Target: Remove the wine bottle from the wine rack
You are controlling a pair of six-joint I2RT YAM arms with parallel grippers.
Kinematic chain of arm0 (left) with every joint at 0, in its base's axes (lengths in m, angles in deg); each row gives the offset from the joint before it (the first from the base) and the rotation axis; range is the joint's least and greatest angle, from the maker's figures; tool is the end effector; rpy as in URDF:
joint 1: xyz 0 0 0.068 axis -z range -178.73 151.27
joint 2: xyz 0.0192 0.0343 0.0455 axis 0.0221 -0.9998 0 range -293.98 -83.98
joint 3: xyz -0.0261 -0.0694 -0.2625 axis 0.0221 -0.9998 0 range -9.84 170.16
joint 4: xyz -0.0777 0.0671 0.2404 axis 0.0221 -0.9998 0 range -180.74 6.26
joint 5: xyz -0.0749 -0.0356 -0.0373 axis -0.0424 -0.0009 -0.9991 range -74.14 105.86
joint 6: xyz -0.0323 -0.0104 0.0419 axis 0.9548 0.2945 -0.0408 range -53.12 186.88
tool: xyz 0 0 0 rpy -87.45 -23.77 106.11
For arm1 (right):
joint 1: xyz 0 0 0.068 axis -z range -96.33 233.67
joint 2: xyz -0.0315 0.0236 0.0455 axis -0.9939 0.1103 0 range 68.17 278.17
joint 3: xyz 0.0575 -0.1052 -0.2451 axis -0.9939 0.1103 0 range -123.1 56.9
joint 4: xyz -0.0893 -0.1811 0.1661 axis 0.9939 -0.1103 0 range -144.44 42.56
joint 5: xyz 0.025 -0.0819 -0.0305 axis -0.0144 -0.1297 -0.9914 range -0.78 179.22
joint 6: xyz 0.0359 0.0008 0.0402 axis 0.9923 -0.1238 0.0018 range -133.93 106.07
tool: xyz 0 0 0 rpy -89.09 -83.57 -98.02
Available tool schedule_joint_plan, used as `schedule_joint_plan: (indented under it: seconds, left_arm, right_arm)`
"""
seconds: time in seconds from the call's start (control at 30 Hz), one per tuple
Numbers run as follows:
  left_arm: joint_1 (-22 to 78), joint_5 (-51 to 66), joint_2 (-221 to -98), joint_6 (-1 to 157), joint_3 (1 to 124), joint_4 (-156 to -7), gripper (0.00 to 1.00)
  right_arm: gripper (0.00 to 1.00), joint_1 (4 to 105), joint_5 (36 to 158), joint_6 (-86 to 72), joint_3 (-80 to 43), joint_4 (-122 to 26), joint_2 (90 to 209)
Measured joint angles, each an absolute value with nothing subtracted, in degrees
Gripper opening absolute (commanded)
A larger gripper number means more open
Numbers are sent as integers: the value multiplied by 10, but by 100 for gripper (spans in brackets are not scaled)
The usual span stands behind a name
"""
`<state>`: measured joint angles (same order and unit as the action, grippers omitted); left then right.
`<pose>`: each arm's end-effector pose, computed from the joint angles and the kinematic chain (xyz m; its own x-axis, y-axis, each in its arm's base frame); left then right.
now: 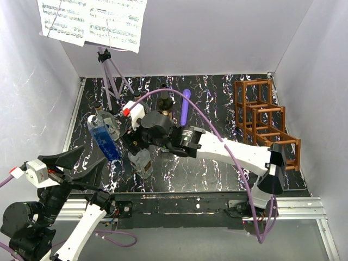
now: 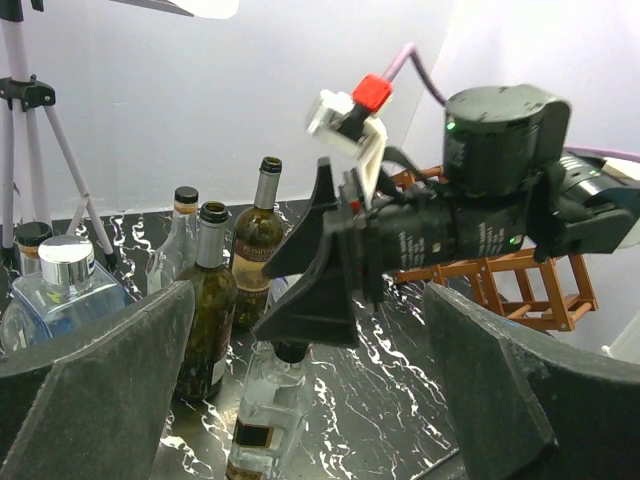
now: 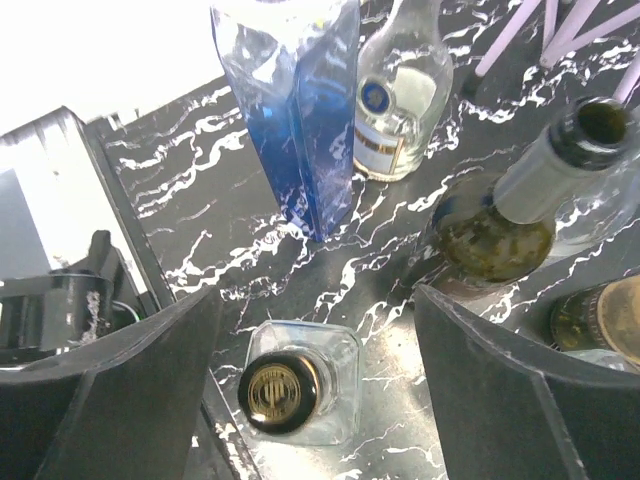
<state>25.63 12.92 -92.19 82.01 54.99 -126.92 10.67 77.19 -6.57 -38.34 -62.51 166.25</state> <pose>-0.0464 0.0190 0.4142 0.0850 -0.3248 -0.9420 0.4968 0.8333 -0.2425 0.1264 0.3884 0.3892 -0.2016 -0.2309 -0.9519 -0.8586 0.5093 0.0583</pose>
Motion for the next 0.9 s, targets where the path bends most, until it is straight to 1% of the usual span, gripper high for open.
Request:
schedule_joint_plan:
  seconds: [0.13, 0.27, 0.47, 0.57, 0.8, 0.9]
  left_arm:
    - [256, 129, -932, 819, 564, -1271, 98]
    - [256, 129, -954, 820, 591, -1274, 98]
    - [256, 119, -986, 826, 603, -1284, 98]
    - [256, 113, -989, 832, 602, -1290, 98]
    - [256, 103, -991, 836, 601, -1297, 98]
    - [256, 100, -995, 838, 596, -1300, 98]
  right_arm:
    - [88, 107, 772, -60, -388, -641, 1624]
    - [89, 107, 773, -46, -388, -664, 1560]
    - [91, 105, 704, 40, -376, -727, 1434]
    - [91, 105, 667, 62, -328, -755, 1365]
    - [92, 105, 589, 98, -145, -780, 1191]
    - [93, 105, 568, 103, -122, -787, 1152]
